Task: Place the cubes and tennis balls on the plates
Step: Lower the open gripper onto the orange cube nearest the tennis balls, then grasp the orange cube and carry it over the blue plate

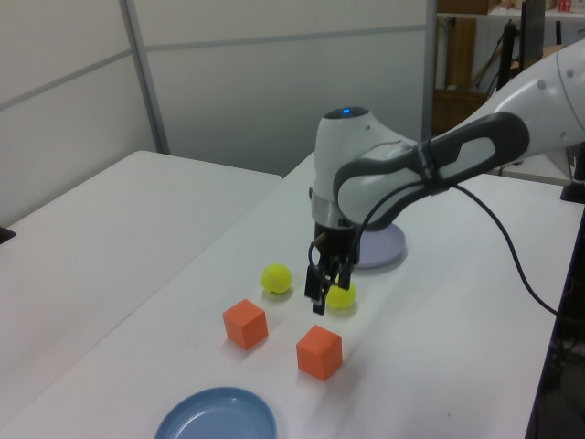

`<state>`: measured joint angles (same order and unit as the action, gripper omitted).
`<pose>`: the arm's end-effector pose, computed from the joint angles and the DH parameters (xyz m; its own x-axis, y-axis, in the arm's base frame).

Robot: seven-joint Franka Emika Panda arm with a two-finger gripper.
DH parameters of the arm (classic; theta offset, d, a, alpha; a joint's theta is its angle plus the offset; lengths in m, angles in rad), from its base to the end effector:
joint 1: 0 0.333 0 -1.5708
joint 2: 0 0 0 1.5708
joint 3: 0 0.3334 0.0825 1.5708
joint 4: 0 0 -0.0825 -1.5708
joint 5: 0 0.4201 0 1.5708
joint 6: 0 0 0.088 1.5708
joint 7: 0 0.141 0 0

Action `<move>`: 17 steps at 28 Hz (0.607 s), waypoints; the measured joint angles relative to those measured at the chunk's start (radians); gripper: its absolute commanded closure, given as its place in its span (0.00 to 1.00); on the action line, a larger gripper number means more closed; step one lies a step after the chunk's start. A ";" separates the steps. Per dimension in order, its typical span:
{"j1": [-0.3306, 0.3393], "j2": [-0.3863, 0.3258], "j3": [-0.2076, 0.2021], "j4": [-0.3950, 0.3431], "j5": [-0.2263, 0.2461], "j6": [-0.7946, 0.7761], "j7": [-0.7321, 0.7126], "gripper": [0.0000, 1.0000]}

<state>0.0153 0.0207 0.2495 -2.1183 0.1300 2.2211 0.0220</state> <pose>0.5650 0.1609 0.3756 0.9838 0.1624 0.0754 0.1704 -0.9785 -0.1161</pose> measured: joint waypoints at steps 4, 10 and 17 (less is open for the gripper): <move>0.001 0.030 0.018 -0.015 0.003 0.049 0.000 0.00; 0.001 0.081 0.026 -0.018 0.003 0.080 0.000 0.00; 0.001 0.126 0.047 -0.018 0.003 0.103 0.005 0.00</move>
<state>0.0167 0.1465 0.2969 -2.1360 0.1326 2.3243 0.0272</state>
